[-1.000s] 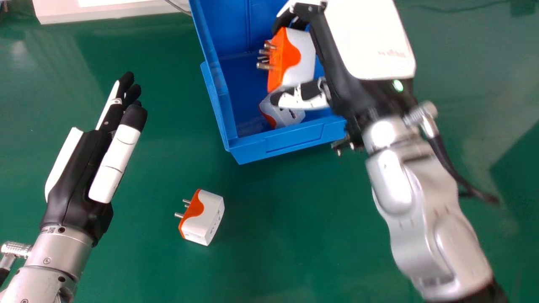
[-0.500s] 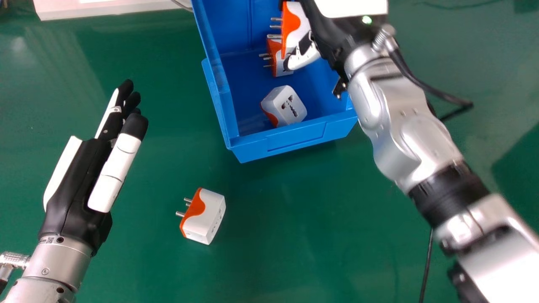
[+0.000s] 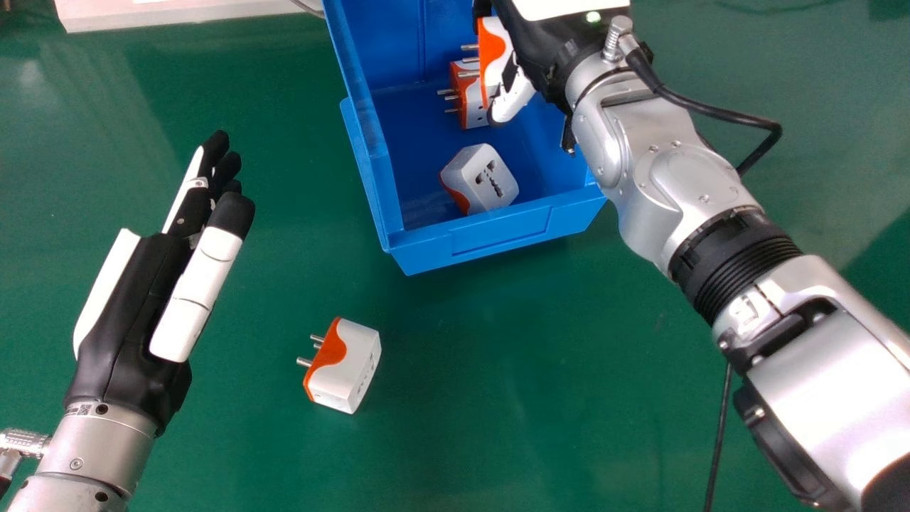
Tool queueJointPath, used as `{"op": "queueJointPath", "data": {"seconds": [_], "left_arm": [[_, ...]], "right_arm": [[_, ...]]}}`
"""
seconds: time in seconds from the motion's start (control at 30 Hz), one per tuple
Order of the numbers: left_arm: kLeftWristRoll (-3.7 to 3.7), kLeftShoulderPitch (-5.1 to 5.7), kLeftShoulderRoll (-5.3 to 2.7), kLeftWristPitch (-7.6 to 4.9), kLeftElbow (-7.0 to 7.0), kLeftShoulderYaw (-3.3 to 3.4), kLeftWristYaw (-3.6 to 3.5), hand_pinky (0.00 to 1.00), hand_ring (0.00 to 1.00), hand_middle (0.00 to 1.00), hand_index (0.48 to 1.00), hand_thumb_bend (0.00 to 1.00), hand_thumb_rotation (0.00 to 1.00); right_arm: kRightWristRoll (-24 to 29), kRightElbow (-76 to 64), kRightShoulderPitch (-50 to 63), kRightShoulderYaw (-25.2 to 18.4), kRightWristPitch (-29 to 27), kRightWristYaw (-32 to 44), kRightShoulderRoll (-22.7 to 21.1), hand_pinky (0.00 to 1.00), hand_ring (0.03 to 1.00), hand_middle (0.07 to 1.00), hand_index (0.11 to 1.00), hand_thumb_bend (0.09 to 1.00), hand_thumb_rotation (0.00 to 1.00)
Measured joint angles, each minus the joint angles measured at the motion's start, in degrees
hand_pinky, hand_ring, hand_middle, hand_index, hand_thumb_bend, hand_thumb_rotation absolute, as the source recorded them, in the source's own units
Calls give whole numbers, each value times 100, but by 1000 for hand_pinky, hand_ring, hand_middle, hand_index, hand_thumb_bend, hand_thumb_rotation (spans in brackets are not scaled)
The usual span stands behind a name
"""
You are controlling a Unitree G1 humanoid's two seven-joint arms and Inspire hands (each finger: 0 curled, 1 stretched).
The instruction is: Pick all objects and put in blue box
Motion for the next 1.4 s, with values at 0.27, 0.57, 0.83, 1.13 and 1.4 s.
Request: {"op": "queueJointPath", "data": {"seconds": [0.27, 0.57, 0.83, 1.13, 1.4], "left_arm": [[2, 0, -1, 34, -2, -5, 10, 975, 1000, 1000, 1000, 840, 940], [10, -12, 0, 34, -1, -39, 77, 975, 1000, 1000, 1000, 834, 940], [10, -13, 0, 34, -1, -41, 80, 974, 1000, 1000, 1000, 831, 940], [9, -11, 1, 45, -3, -42, 93, 974, 1000, 1000, 1000, 831, 940], [10, -12, 1, 61, -8, -43, 94, 975, 1000, 1000, 1000, 829, 940]], "right_arm": [[51, -2, 11, 212, -161, -70, 126, 346, 448, 524, 462, 500, 0], [155, -36, 45, 365, -376, -68, 138, 353, 450, 523, 456, 500, 0], [278, -18, 53, 392, -364, -48, 132, 356, 445, 519, 465, 501, 0], [378, -81, 201, 506, 519, 731, 203, 899, 919, 932, 919, 845, 151], [235, -280, 200, 717, 591, 736, 124, 987, 990, 991, 990, 919, 224]]}}
